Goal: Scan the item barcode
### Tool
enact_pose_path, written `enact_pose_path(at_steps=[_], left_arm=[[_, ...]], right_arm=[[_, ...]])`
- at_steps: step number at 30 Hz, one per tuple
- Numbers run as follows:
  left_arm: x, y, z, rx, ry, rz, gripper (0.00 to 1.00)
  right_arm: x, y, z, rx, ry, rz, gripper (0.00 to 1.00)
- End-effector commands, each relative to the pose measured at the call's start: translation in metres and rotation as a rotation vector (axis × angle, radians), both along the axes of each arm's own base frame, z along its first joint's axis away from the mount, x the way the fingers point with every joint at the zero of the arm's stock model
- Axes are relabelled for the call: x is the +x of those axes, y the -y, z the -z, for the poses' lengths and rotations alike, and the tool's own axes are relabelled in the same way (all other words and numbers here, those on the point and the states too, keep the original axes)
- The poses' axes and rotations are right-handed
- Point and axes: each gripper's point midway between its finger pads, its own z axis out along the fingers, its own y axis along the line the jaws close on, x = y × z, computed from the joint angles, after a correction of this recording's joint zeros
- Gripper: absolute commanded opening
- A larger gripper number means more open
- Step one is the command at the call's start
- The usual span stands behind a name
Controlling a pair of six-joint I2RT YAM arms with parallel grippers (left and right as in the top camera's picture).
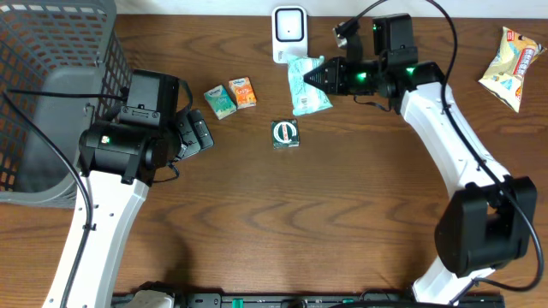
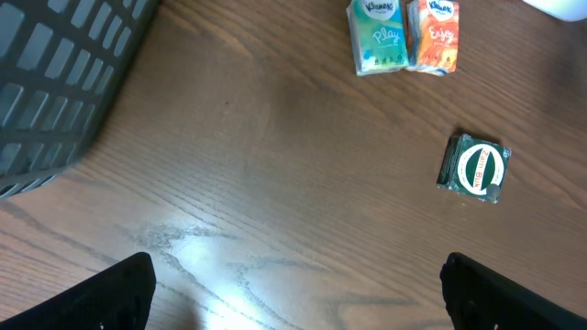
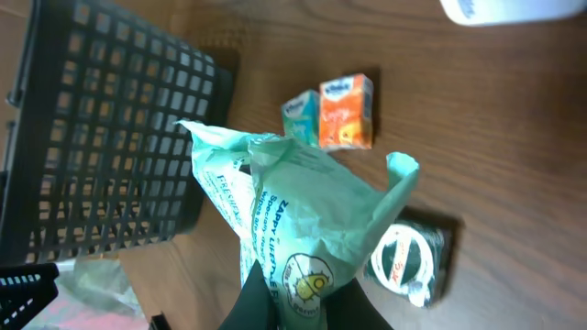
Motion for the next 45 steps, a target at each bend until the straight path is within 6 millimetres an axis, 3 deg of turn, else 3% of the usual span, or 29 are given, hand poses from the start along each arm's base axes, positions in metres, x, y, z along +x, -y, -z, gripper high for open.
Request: enact_pose_path(at_steps=[1, 23, 31, 45], left_arm=[[0.000, -0.003, -0.002, 0.007, 0.005, -0.009, 0.97], [0.000, -0.003, -0.002, 0.007, 0.005, -0.009, 0.98], [0.000, -0.003, -0.002, 0.007, 0.005, -0.009, 0.97], [0.000, -0.003, -0.002, 0.007, 0.005, -0.009, 0.97]], right_arm=[[-0.006, 0.009, -0.015, -0.046, 0.021, 0.044, 0.01], [-0.029, 0.020, -0.004, -0.106, -0.059, 0.027, 0.01], [-0.040, 0.037, -0.001, -0.202, -0.085, 0.074, 0.01], [-0.032, 0.043, -0.003, -0.235, -0.033, 0.102, 0.01]])
